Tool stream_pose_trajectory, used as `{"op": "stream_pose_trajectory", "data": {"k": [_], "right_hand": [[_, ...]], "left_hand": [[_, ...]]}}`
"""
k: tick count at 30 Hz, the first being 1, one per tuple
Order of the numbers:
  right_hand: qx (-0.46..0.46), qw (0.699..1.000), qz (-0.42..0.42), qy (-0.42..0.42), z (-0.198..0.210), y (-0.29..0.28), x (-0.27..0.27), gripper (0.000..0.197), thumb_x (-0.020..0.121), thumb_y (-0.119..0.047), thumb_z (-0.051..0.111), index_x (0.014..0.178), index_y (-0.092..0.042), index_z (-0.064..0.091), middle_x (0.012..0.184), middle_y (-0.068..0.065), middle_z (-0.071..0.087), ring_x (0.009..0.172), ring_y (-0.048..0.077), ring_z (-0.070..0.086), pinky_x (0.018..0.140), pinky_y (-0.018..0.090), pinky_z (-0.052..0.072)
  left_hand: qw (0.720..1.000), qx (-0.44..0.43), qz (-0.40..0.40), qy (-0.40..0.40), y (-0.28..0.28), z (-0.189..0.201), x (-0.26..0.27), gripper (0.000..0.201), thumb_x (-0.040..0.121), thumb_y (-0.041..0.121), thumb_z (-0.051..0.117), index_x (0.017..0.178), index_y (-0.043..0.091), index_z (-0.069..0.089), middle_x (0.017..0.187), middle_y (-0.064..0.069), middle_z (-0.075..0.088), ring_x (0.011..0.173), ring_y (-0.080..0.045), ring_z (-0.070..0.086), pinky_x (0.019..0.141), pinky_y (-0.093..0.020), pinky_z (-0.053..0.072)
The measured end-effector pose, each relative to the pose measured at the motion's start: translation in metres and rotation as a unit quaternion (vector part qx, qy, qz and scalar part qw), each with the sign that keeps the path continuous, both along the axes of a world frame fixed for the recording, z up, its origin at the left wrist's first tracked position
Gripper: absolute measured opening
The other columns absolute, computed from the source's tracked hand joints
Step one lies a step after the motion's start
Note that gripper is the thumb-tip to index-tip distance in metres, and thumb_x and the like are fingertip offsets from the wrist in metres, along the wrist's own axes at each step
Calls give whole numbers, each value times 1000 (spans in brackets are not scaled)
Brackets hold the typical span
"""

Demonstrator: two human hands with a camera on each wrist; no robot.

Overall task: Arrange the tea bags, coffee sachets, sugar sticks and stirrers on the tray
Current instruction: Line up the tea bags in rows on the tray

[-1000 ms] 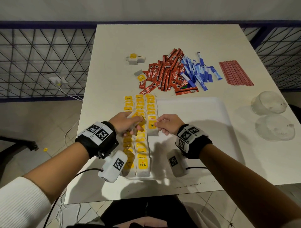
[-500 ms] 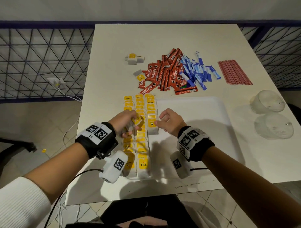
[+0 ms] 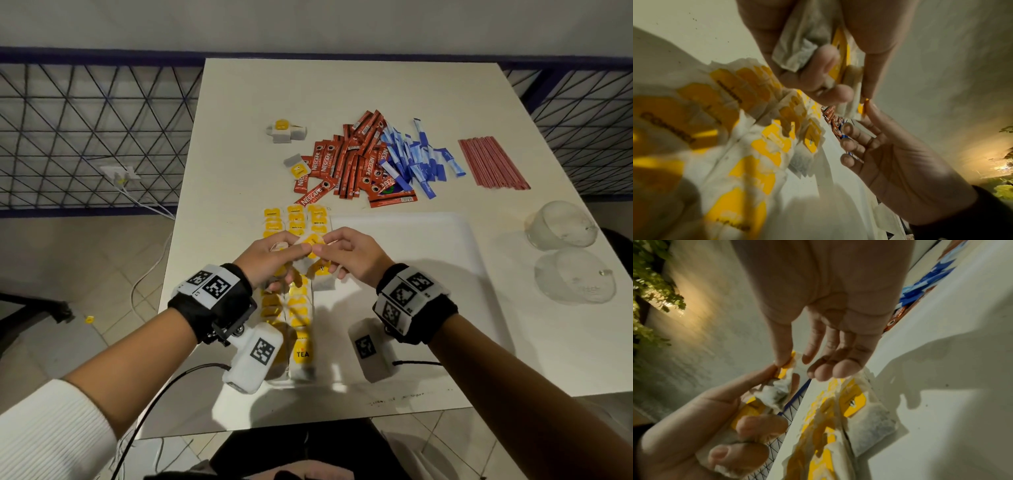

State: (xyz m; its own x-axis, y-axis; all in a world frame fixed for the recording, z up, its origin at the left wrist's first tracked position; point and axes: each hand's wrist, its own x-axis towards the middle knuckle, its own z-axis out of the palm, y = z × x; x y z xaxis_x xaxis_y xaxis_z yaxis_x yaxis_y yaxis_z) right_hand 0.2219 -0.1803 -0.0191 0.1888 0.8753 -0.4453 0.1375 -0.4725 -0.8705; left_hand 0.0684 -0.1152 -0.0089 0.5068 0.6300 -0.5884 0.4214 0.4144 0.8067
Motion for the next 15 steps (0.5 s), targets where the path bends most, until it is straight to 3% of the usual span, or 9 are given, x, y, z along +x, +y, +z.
{"op": "stream_pose_trajectory", "data": {"k": [4,8,12,15], "right_hand": [[12,1000,-5,9,-3,-2,2,10,82,-23,68,79,-19,59,68,2,57,69,23,51,67,35,43],[17,1000,10,2,-5,-7,6,13,82,-13,68,74,-18,59,54,-6,57,57,13,49,55,18,42],[-6,999,36,-21,-11,-13,9,11,84,-11,66,78,-15,58,43,-11,57,44,-1,51,47,10,42],[-46,995,71,-45,-16,-18,10,12,84,-11,65,77,-15,57,53,-3,58,50,8,51,48,14,40]], "left_hand": [[1000,9,-11,2,-3,-2,-3,21,84,34,65,69,20,58,44,-3,44,30,-14,29,36,-13,24],[996,40,-73,39,-10,-5,-5,25,85,32,64,64,20,58,39,2,43,29,-9,30,33,-13,23],[989,62,-115,72,-18,-10,-4,18,87,28,63,75,14,62,37,8,46,26,-4,33,31,-11,26],[989,74,-102,78,-17,-14,-5,9,87,25,63,83,18,67,51,8,58,33,-5,40,33,-10,31]]}}
